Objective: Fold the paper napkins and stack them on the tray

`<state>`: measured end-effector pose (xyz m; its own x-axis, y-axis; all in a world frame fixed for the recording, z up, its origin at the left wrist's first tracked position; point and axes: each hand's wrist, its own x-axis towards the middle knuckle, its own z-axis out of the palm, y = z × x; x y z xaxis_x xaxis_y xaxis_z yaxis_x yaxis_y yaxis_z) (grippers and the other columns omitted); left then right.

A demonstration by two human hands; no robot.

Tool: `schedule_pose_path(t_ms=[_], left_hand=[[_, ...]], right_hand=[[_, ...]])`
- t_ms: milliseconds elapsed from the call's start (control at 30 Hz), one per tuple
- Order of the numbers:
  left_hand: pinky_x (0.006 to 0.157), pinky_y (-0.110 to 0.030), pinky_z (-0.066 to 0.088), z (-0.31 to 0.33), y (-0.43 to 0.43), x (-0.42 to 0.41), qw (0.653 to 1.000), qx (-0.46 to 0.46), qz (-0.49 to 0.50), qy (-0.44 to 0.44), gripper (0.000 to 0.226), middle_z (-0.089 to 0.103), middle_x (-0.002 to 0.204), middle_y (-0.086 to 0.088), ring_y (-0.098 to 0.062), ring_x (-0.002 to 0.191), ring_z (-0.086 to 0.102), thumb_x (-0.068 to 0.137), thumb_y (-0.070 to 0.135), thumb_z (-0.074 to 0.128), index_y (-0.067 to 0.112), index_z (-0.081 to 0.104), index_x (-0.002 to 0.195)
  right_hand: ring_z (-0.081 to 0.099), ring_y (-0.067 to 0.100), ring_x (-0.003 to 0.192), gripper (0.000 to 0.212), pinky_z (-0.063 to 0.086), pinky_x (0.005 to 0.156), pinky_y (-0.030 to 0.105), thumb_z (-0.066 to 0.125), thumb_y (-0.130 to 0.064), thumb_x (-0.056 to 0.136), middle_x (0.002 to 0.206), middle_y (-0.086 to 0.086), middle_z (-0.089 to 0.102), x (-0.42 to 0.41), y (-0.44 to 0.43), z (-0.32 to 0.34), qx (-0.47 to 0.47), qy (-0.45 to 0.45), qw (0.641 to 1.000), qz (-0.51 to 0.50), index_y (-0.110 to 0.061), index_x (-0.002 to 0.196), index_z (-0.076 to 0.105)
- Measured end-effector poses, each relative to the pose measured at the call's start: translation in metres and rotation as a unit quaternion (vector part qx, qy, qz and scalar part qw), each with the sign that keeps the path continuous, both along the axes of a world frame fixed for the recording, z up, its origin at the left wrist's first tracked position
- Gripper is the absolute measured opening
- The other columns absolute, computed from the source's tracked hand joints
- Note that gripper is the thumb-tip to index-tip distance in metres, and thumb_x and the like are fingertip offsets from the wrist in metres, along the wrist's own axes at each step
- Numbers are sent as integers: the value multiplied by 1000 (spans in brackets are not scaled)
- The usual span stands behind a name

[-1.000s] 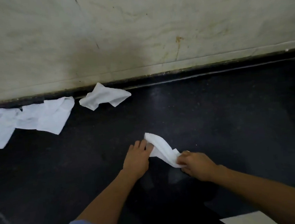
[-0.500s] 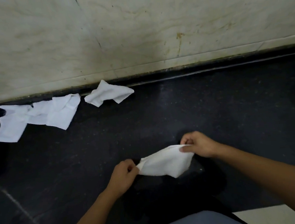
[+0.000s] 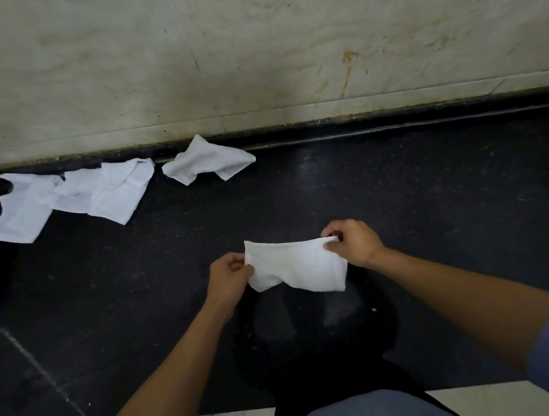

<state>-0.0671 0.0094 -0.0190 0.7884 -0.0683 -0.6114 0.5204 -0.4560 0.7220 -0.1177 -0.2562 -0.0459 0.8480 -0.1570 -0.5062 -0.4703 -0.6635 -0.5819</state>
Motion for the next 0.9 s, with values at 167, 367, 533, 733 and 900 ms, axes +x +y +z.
schedule_pose_path(t_ms=[167, 367, 533, 733, 900], left_hand=[[60, -23, 47, 2, 21, -21, 971, 63, -170, -158, 18, 65, 68, -2, -11, 64, 58, 75, -5, 65, 11, 65, 68], [67, -21, 38, -17, 63, -67, 852, 154, -407, -290, 31, 62, 76, 11, -9, 76, 54, 58, -7, 63, 23, 60, 67], [61, -15, 31, -25, 67, -72, 803, 227, -463, -299, 42, 62, 71, 10, -11, 64, 56, 44, -9, 77, 23, 63, 67], [70, -36, 52, -25, 35, -46, 792, 249, -466, -307, 34, 65, 104, -7, -26, 88, 63, 65, -2, 72, 12, 71, 97], [101, -43, 37, -26, 24, -35, 769, 318, -495, -250, 43, 37, 147, -10, -28, 130, 38, 90, 23, 55, 16, 51, 132]], right_hand=[[51, 7, 93, 12, 46, 73, 30, 61, -22, 89, 97, -11, 59, -24, -6, 18, -84, -119, 987, 63, -28, 94, 70], [57, 7, 83, 8, 44, 57, 22, 61, -23, 81, 85, -14, 63, -89, 11, 20, -93, -196, 950, 224, -28, 84, 67], [55, 5, 93, 17, 47, 75, 25, 55, -37, 88, 99, -14, 62, -113, 14, 7, -60, -44, 960, 271, -28, 97, 66], [63, 20, 87, 24, 50, 72, 33, 53, -37, 92, 111, -6, 57, -71, 16, 5, -141, -77, 980, 118, -26, 111, 62], [62, 30, 93, 30, 47, 73, 35, 53, -28, 91, 116, 7, 59, -31, 21, -2, -211, 10, 972, 103, -20, 120, 51]])
